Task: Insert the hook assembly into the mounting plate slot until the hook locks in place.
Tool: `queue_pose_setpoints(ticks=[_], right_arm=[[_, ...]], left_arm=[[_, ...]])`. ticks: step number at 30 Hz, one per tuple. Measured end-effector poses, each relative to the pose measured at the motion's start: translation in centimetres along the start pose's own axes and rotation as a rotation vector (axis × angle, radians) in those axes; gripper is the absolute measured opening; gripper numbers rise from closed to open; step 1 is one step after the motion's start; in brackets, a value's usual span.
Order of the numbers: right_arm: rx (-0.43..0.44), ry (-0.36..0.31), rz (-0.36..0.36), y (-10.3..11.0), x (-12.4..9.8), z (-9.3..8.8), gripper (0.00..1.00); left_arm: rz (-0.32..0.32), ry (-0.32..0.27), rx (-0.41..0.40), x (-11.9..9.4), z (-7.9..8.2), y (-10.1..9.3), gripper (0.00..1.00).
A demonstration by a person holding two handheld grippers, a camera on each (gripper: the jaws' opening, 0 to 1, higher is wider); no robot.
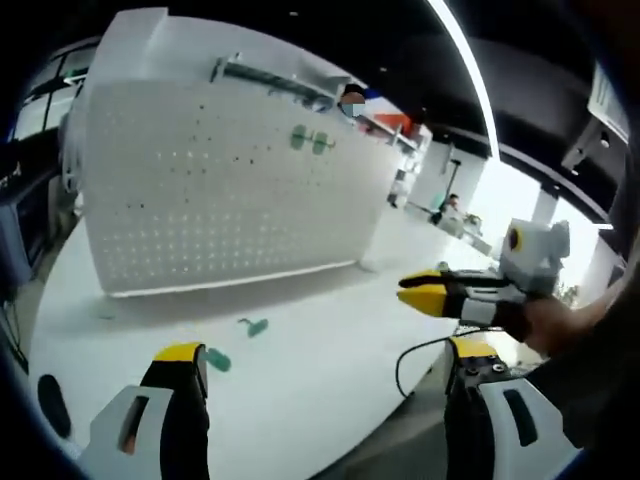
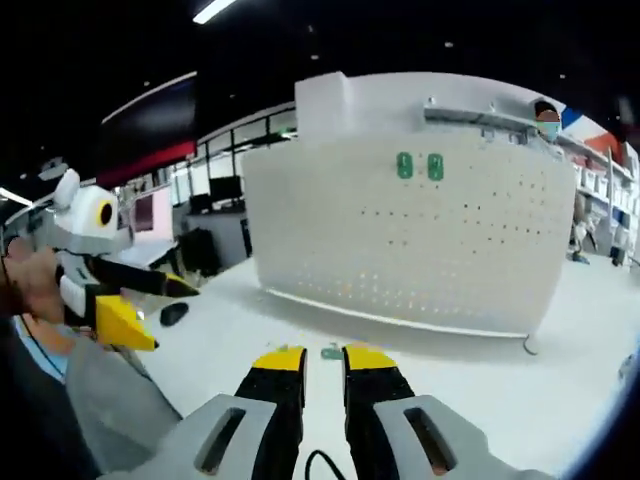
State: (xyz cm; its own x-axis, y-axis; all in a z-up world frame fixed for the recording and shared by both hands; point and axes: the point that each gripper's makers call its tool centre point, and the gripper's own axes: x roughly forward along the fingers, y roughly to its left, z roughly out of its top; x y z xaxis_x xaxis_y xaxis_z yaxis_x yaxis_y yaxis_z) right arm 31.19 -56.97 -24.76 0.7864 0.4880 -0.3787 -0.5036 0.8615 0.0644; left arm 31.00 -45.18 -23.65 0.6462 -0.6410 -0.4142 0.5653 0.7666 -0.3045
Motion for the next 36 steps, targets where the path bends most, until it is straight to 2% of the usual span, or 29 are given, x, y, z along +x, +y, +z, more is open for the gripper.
queue_pose_setpoints(ticks=[5, 17, 22, 27, 31, 32, 36], right_arm=[[-0.001, 0.042, 0.013, 0.7, -1.2, -1.9, 0.12], [-0.021, 0.093, 0.021, 0.0, -2.4, -3.0, 0.13], [-0.046, 0.139, 0.071, 0.3, -2.7, -3.7, 0.16], [-0.069, 0.17, 0.097, 0.2, -2.6, -4.1, 0.17], [-0.068, 0.171, 0.121, 0.5, -2.4, -3.7, 0.17], [-0.067, 0.172, 0.123, 0.5, -2.4, -3.7, 0.17], [-0.055, 0.166, 0.128, 0.8, -2.3, -3.5, 0.16]], left_arm=[[-0.009, 0.009, -0.01, 0.9, -0.2, 0.2, 1.0], [-0.001, 0.05, -0.02, 1.6, -1.4, 1.2, 1.0], [-0.014, 0.069, -0.022, 2.2, -2.0, 1.4, 1.0], [-0.058, 0.116, -0.014, 3.9, -2.9, 1.7, 1.0], [-0.093, 0.158, 0.003, 5.4, -3.5, 2.0, 1.0], [-0.115, 0.168, 0.008, 5.9, -3.5, 2.0, 0.99], [-0.124, 0.183, 0.026, 7.5, -3.2, 3.0, 0.97]])
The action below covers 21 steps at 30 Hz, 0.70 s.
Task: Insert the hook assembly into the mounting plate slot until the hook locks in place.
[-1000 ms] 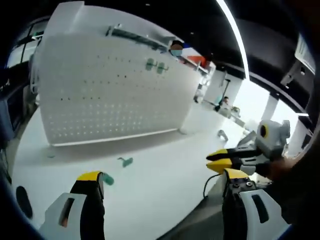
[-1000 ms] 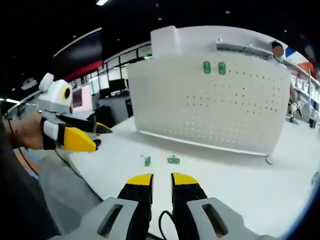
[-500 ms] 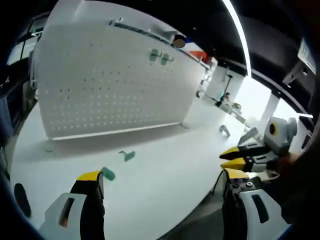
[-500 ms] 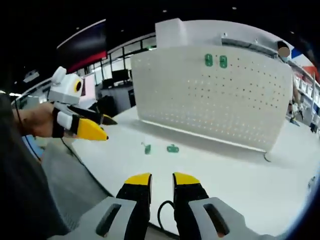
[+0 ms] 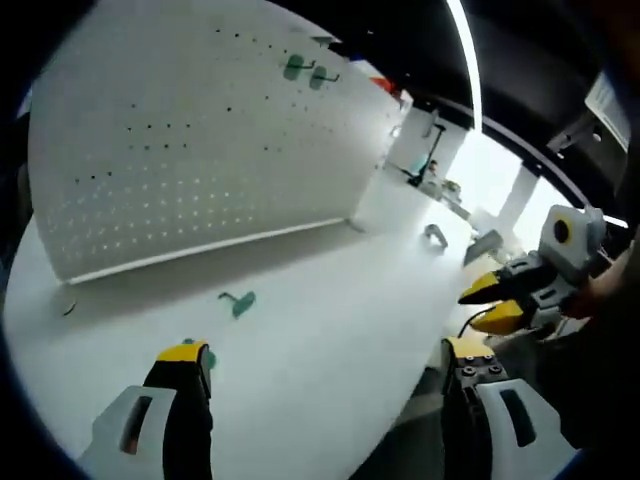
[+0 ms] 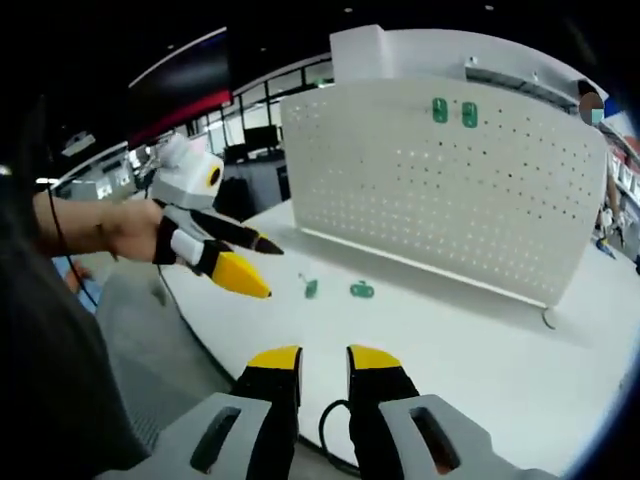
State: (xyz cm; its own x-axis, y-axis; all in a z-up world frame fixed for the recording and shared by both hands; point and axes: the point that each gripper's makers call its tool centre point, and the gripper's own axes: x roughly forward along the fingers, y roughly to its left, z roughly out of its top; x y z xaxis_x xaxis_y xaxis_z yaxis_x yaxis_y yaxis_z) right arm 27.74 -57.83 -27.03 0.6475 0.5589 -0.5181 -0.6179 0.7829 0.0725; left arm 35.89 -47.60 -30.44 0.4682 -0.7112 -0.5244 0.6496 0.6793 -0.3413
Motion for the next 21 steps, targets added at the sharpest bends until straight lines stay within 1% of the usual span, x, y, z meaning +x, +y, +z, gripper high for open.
queue_pose_setpoints(ticks=[3, 5, 6, 8, 10, 11, 13, 15, 20, 21], right_arm=[[-0.012, 0.004, 0.009, 0.4, 0.2, 0.0, 0.16], [-0.005, 0.006, 0.01, 0.4, 0.3, -0.1, 0.16], [-0.001, 0.006, 0.012, 0.5, 0.4, -0.1, 0.16], [0.0, 0.012, 0.02, 0.6, 0.6, -0.2, 0.16], [-0.02, 0.021, 0.026, 0.7, 0.7, -0.2, 0.16], [-0.019, 0.024, 0.03, 0.8, 0.8, -0.3, 0.16], [-0.014, 0.029, 0.035, 0.7, 1.0, -0.3, 0.16], [-0.014, 0.035, 0.037, 0.7, 1.1, -0.4, 0.16], [-0.007, 0.035, 0.024, 0.3, 1.0, -0.4, 0.16], [-0.004, 0.037, 0.02, 0.2, 1.0, -0.5, 0.16]], left_arm=[[-0.011, 0.011, 0.0, 1.5, 0.3, 1.0, 0.97], [-0.034, 0.015, -0.017, 2.7, 0.5, 1.3, 0.98], [-0.036, 0.019, -0.013, 3.2, 0.6, 1.6, 0.97], [-0.032, 0.045, 0.019, 4.3, 0.4, 2.2, 0.95], [-0.034, 0.057, 0.024, 5.5, 0.2, 2.8, 0.94], [-0.038, 0.062, 0.023, 6.1, 0.1, 3.1, 0.93], [-0.058, 0.128, 0.036, 7.2, -1.1, 3.5, 0.9], [-0.058, 0.123, 0.058, 8.1, -1.1, 3.8, 0.88], [-0.061, 0.161, 0.055, 9.8, -1.9, 5.1, 0.85], [-0.063, 0.158, 0.064, 10.0, -1.9, 5.2, 0.83]])
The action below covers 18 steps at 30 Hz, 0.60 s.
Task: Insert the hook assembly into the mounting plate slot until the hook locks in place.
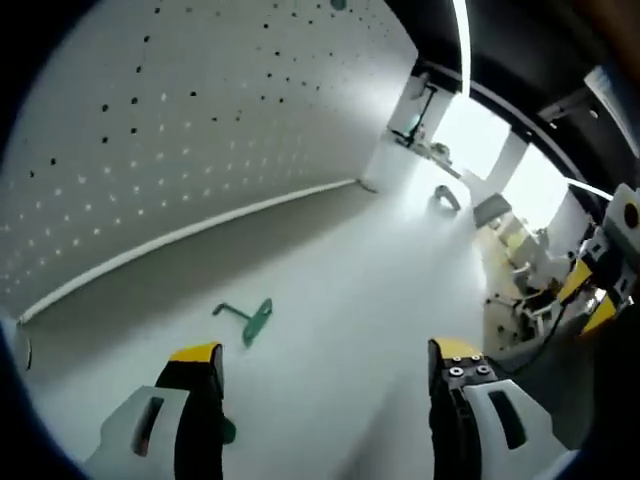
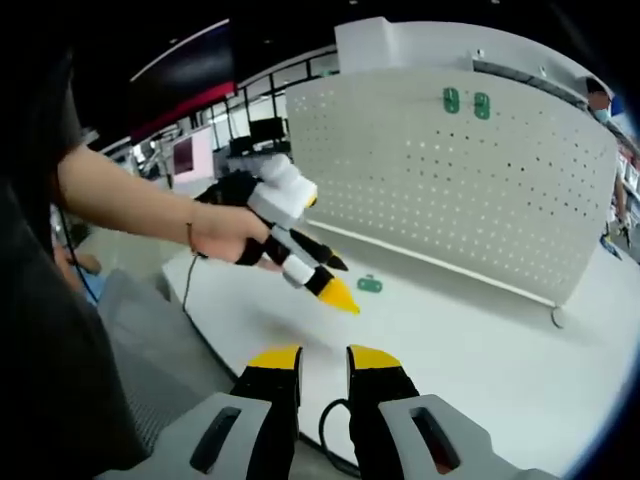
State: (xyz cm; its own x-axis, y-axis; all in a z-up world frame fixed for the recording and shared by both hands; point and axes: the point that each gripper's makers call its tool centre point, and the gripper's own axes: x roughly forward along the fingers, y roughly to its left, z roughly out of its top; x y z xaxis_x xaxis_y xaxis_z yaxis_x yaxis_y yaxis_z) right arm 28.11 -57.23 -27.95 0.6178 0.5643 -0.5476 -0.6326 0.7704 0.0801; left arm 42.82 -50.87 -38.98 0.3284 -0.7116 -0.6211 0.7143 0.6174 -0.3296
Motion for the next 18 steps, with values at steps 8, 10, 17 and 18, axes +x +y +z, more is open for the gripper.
queue_pose_setpoints(ticks=[8, 10, 17, 18], right_arm=[[0.022, 0.023, -0.02, -0.8, -0.1, -0.7, 0.16], [0.026, 0.027, -0.026, -1.0, -0.2, -0.9, 0.16], [-0.039, 0.055, -0.017, -0.9, 0.1, -1.6, 0.15], [-0.028, 0.053, -0.014, -0.8, 0.2, -1.6, 0.15]], left_arm=[[-0.002, -0.001, 0.036, 1.6, 0.1, 1.7, 0.68], [0.008, 0.001, 0.034, 1.8, 0.1, 2.1, 0.64], [0.028, 0.019, 0.059, 2.1, 0.2, 3.3, 0.47], [0.031, 0.03, 0.061, 2.2, 0.0, 3.5, 0.46]])
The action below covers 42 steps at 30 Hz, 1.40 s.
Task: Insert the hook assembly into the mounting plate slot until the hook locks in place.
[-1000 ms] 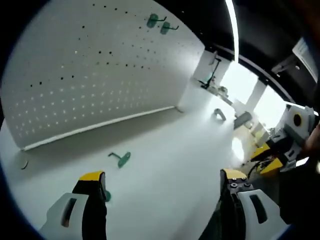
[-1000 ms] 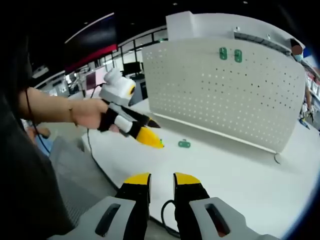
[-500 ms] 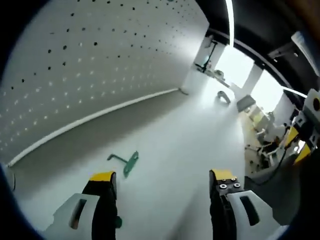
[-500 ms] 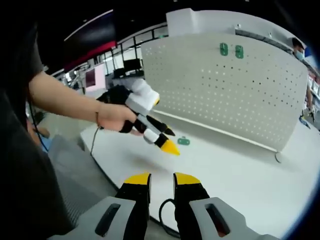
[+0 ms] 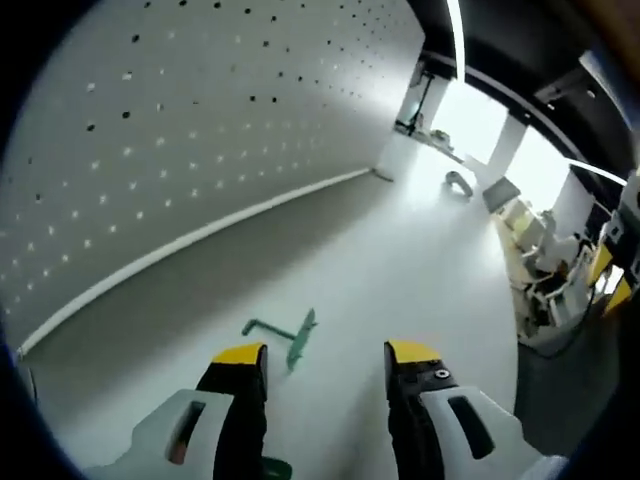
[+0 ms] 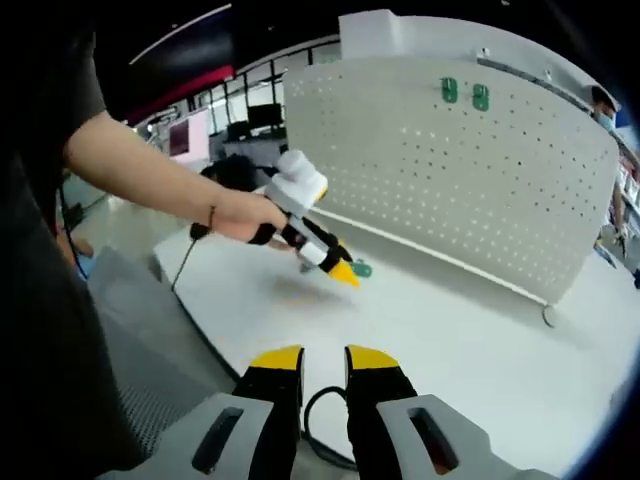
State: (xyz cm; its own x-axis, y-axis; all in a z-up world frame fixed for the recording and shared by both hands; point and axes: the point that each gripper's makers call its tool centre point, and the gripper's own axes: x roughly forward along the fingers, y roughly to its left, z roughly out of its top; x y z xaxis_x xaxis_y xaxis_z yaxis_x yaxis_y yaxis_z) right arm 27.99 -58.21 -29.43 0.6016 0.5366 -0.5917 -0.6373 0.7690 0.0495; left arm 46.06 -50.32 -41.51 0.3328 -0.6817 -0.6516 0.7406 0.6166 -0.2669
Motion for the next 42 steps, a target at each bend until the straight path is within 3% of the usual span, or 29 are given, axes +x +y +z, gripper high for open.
queue_pose_setpoints(ticks=[4, 12, 16, 22, 29, 36, 42], right_arm=[[0.008, -0.002, 0.0, 0.0, 0.1, 0.2, 0.15], [0.022, 0.01, 0.003, -0.2, 0.3, -0.2, 0.15], [0.028, 0.013, 0.0, -0.2, 0.4, -0.3, 0.15], [0.03, 0.01, -0.005, -0.4, 0.3, -0.3, 0.15], [0.023, 0.012, -0.01, -0.6, 0.2, -0.2, 0.15], [-0.009, 0.007, 0.002, 0.0, -0.2, 0.2, 0.15], [0.02, 0.005, 0.029, 0.6, -0.4, 0.5, 0.17]], left_arm=[[-0.004, 0.02, 0.003, 0.4, -0.3, 0.4, 0.35], [0.026, 0.032, 0.044, 1.0, 0.2, 1.3, 0.23], [0.036, 0.031, 0.08, 0.8, 0.2, 1.5, 0.08], [0.049, 0.025, 0.082, 0.8, 0.4, 2.0, 0.06], [0.035, 0.018, 0.184, -0.3, 1.1, 1.2, 0.03], [0.059, -0.032, 0.186, -2.5, 3.2, 1.0, 0.03], [0.077, -0.066, 0.194, -5.1, 4.3, -0.1, 0.02]])
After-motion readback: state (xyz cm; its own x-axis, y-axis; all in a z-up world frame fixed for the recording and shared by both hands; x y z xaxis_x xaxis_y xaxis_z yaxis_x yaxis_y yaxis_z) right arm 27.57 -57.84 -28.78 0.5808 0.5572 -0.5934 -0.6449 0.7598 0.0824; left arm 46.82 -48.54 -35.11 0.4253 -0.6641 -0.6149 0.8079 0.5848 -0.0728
